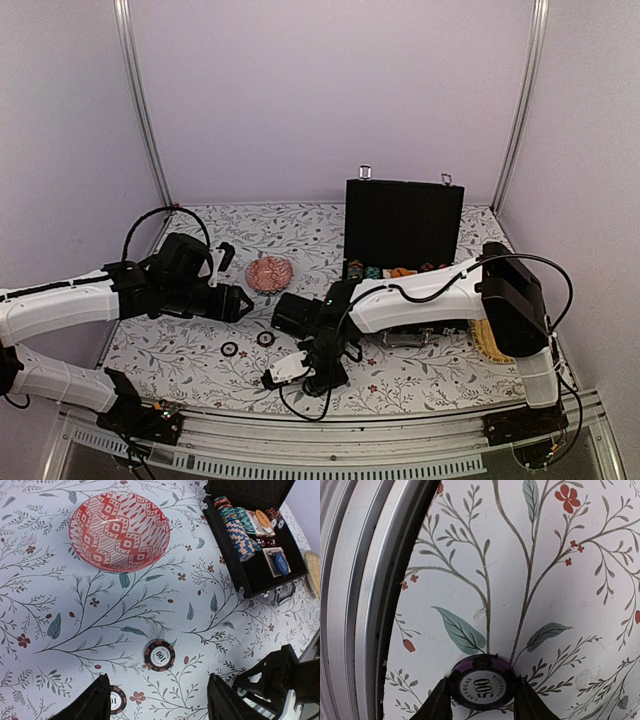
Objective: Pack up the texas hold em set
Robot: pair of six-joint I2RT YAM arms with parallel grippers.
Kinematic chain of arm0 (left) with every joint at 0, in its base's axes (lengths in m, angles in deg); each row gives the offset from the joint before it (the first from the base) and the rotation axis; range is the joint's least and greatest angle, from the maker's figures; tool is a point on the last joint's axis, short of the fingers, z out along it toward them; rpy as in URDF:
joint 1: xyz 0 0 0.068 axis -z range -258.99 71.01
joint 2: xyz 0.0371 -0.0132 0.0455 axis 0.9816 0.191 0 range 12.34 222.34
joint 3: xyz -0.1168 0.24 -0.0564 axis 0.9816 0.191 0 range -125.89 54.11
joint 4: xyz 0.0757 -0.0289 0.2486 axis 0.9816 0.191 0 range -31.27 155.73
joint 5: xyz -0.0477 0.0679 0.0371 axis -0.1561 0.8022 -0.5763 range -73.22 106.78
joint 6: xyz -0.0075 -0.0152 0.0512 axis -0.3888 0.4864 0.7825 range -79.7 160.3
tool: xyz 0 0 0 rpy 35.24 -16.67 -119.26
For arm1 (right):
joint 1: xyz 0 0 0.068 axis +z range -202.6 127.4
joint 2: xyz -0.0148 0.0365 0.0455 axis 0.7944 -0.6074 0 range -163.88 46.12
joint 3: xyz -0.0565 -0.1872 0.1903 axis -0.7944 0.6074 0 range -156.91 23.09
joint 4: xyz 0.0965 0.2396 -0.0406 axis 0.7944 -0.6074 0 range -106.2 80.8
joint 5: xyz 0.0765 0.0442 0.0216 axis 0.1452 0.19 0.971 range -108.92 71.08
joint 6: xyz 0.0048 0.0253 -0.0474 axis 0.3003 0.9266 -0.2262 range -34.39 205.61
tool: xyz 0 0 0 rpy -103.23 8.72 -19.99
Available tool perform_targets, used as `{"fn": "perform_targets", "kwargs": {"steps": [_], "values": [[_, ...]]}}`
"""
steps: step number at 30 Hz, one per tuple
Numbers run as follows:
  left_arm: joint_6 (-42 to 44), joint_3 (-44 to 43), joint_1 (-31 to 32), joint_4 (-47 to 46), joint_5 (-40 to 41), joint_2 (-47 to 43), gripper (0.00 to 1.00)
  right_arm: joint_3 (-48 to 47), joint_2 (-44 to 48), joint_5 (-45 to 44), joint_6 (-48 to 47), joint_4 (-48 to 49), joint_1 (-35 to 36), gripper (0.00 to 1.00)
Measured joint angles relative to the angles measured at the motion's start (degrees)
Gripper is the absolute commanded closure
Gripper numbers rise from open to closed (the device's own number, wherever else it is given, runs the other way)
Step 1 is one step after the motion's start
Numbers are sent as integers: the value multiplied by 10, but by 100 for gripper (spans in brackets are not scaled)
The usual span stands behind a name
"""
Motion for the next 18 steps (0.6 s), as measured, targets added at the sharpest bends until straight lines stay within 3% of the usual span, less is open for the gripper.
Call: {"fn": "perform_targets", "kwargs": {"steps": [10,18], "values": [[0,0,0,0,-6,2,34,22,20,-9,0,-1,-3,64],[0,0,0,1,-5,4,34,114,181,-21,0,-16,-58,64]]}}
